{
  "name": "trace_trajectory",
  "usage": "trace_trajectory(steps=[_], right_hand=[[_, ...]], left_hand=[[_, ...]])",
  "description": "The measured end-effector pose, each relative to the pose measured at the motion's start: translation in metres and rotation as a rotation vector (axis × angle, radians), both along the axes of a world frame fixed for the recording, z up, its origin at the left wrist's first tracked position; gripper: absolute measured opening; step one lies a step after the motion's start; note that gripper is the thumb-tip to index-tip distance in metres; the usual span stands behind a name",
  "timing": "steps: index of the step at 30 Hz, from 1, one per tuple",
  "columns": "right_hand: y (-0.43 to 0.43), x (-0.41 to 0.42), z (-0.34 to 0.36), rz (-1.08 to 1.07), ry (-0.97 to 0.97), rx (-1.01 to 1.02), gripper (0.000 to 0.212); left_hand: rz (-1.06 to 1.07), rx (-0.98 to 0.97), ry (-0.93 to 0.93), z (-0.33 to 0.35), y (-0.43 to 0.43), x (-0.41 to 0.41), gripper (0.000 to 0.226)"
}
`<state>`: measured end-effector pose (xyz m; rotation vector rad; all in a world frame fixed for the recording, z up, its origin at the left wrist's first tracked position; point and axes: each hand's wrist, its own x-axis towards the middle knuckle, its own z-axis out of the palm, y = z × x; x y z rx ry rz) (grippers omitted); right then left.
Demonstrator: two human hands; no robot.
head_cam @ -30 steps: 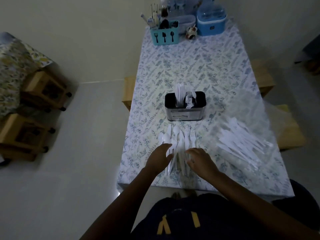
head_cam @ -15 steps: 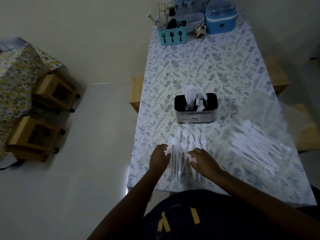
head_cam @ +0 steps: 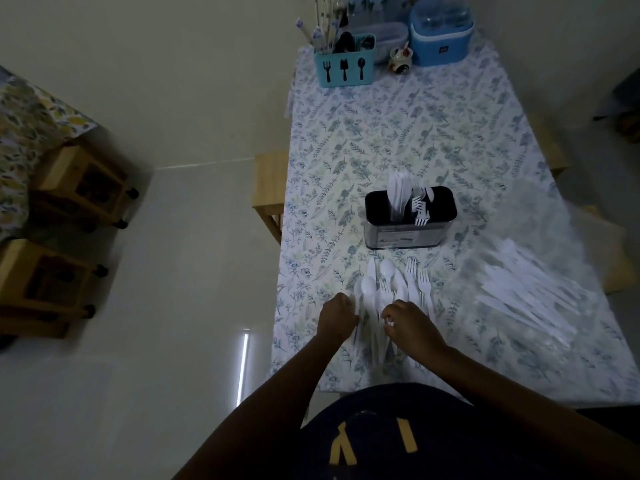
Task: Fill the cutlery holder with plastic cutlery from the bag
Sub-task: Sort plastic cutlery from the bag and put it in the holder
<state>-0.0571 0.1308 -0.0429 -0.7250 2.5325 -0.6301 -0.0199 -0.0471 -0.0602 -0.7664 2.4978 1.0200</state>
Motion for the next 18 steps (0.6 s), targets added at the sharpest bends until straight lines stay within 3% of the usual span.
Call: trace_trajectory(steps=[3, 9, 14, 18], right_hand=[[-0.008, 0.003, -0.001, -0.018, 0.025, 0.02, 0.01], [-0.021, 0.011, -0.002, -0.077, 0.026, 0.087, 0.019], [-0.03, 0.015, -0.003, -0.077, 0.091, 0.278, 0.031], [-0.033, 0.017, -0.003, -0.121, 0.058, 0.277, 0.025]], left_hand=[[-0.003, 0.056, -0.008, 0.003, -0.011, -0.001, 0.01], [0.34, 0.548, 0.014, 0.007, -0.032, 0.006, 0.012], [0.464, 0.743, 0.024, 0.015, -0.038, 0.01, 0.023], [0.46, 0.816, 0.041, 0.017, -0.04, 0.015, 0.019]])
